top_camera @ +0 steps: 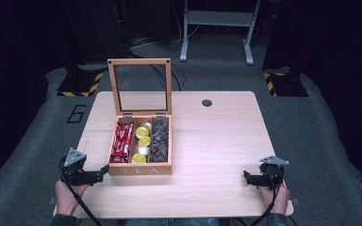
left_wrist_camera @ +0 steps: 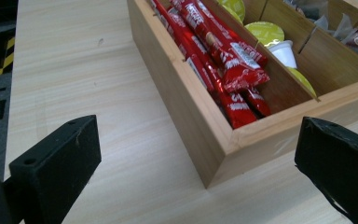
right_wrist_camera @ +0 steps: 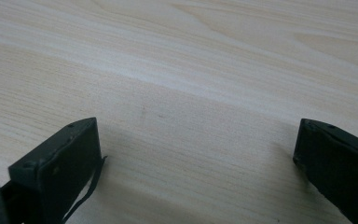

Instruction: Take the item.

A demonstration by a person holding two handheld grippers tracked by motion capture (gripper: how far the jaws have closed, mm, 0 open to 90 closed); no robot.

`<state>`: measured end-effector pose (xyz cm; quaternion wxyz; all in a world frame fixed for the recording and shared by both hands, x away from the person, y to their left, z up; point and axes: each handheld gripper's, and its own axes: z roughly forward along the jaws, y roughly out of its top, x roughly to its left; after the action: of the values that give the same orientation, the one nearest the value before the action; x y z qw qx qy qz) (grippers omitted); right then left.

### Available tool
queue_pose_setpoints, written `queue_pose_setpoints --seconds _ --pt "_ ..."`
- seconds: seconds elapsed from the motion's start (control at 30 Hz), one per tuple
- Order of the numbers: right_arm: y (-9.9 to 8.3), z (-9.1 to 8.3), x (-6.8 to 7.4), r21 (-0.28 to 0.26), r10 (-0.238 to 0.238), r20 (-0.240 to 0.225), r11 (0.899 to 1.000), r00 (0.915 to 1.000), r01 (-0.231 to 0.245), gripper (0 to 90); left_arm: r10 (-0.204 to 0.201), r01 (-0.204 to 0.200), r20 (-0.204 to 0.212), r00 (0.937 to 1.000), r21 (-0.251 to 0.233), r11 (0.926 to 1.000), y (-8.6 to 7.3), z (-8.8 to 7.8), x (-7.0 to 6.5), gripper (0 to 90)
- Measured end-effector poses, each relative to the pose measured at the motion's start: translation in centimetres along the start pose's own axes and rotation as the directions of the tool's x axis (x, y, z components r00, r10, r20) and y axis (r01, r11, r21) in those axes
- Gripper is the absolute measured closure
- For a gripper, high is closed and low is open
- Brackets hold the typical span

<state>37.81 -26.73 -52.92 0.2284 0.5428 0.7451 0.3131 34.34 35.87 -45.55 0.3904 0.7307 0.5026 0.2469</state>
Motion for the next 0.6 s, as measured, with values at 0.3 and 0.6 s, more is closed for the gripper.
queue_pose_setpoints --seconds 0.3,0.6 --pt "0.0 0.0 0.0 -0.001 0.0 0.001 1.0 1.0 0.0 0.1 0.03 -0.03 0.023 0.9993 -0.023 0.9993 2.6 0.8 -0.8 0.1" --pt "0.0 0.0 0.0 -0.001 0.0 0.0 1.0 1.0 0.0 0.2 0.045 -0.044 0.039 0.9982 -0.022 0.9988 4.5 2.0 -1.2 0.6"
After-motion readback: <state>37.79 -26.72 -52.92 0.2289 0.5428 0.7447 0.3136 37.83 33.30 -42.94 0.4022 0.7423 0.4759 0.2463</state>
